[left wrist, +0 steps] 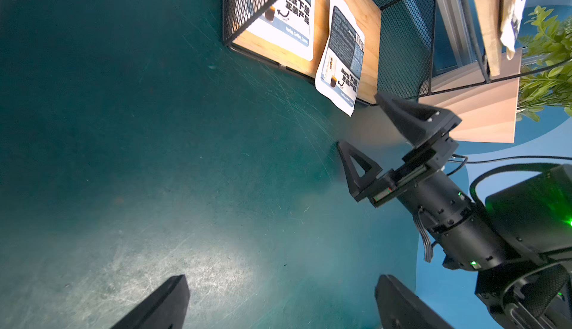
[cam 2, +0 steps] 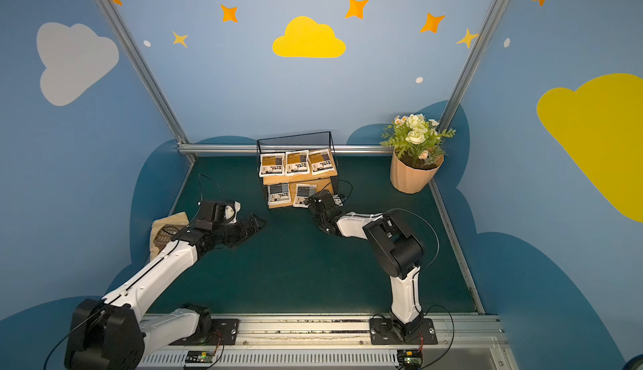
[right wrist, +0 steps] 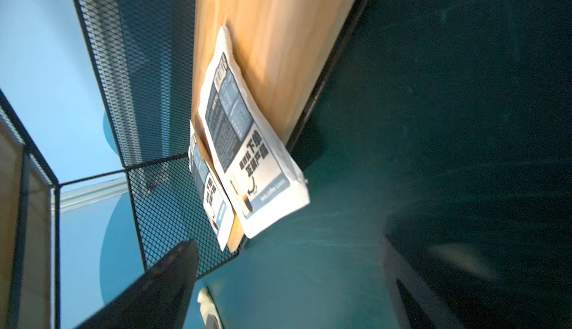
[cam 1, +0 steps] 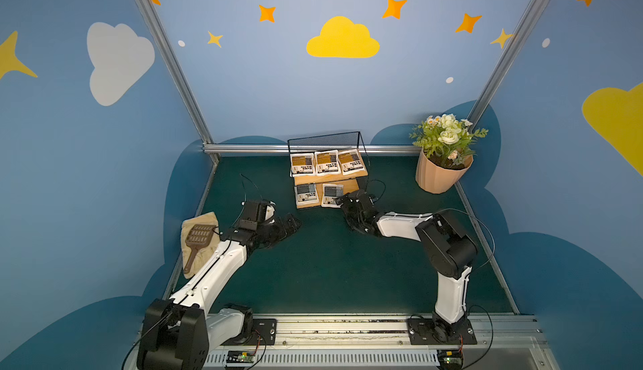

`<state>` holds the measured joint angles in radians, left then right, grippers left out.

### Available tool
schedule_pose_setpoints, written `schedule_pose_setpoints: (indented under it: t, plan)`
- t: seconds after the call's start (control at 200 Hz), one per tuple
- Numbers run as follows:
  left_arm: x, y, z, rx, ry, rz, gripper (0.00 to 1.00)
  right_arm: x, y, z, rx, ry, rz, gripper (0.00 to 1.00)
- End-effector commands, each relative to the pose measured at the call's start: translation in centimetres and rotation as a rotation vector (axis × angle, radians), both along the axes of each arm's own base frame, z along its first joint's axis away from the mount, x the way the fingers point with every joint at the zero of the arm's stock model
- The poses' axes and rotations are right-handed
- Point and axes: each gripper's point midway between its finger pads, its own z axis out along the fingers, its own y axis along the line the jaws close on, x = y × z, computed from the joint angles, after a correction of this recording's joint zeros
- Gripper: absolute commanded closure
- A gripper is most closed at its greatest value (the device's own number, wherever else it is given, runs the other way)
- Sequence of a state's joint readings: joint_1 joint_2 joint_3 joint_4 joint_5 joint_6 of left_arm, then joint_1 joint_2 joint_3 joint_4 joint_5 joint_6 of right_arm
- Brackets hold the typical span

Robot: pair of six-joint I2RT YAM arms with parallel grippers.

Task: Place the bagged coffee beans on the shelf by color
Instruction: Place the bagged coffee beans on the shelf, then adjust the bagged coffee beans on the shelf.

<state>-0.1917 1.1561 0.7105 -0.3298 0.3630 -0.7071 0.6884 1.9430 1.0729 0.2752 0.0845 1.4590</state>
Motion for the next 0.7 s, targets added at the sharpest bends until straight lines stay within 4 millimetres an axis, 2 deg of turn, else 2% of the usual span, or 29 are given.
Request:
schedule_pose_setpoints:
  t: [0.0,0.055,0.095,0.185,0.235,0.501,0.696]
  plan:
    - [-0.3,0.1,0.3,-0.005,-0.002,-0.002,0.00,-2.0,0.3,0.1,-0.045,0.007,0.121,0.12]
    - [-0.3,0.0,0.4,-0.005,-0.004,-0.002,0.00,-2.4,0.4,0.3,-0.050,0.006,0.157,0.23]
    - [-0.2,0.0,0.5,-0.006,-0.005,-0.002,0.00,-2.7,0.5,0.2,-0.060,0.012,0.180,0.37]
    - [-0.2,0.0,0.5,-0.006,-0.007,-0.003,0.00,-3.1,0.4,0.0,-0.087,0.024,0.209,0.80]
    - [-0.1,0.0,0.5,-0.007,-0.005,-0.001,0.00,-3.2,0.4,-0.2,-0.095,0.024,0.217,1.00]
    - [0.0,0.0,0.5,-0.006,-0.003,0.002,0.00,-2.4,1.6,-2.3,-0.092,0.052,0.240,1.00]
    - [0.0,0.1,0.4,0.000,-0.001,0.005,0.00,-0.8,1.6,-3.2,-0.113,0.062,0.213,1.00]
